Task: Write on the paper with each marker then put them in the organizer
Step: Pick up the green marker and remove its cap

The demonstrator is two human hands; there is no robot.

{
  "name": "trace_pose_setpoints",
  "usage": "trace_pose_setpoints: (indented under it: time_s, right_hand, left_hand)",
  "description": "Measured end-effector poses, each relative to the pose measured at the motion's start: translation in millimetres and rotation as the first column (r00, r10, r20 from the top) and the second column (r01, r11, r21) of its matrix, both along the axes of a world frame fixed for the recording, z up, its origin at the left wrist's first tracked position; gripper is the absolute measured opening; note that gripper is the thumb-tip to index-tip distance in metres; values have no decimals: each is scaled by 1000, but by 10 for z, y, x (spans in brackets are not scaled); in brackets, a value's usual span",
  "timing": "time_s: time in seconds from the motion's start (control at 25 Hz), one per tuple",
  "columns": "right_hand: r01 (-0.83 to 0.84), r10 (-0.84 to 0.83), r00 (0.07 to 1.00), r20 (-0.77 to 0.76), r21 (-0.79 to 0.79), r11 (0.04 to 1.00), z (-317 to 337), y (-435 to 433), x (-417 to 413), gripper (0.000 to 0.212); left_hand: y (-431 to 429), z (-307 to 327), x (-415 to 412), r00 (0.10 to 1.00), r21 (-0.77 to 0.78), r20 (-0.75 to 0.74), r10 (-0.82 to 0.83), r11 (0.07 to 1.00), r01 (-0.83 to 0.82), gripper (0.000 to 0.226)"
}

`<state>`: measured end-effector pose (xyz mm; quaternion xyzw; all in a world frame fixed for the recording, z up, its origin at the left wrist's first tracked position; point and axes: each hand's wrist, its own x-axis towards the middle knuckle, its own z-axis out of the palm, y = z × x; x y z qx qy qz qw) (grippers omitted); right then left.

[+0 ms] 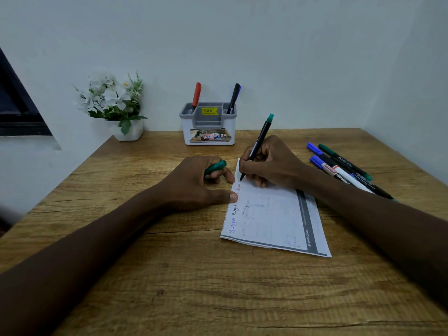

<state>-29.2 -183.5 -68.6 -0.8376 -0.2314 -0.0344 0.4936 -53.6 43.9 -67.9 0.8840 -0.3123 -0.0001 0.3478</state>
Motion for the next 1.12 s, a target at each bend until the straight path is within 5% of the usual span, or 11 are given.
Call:
trace_pose_setpoints:
  time_s: [1.12]
  right_hand:
    - [116,-117,992,-37,-12,993,6,20,43,14]
  left_hand:
    - [-2,-2,-14,1000,-23,-1,16,1000,-16,37]
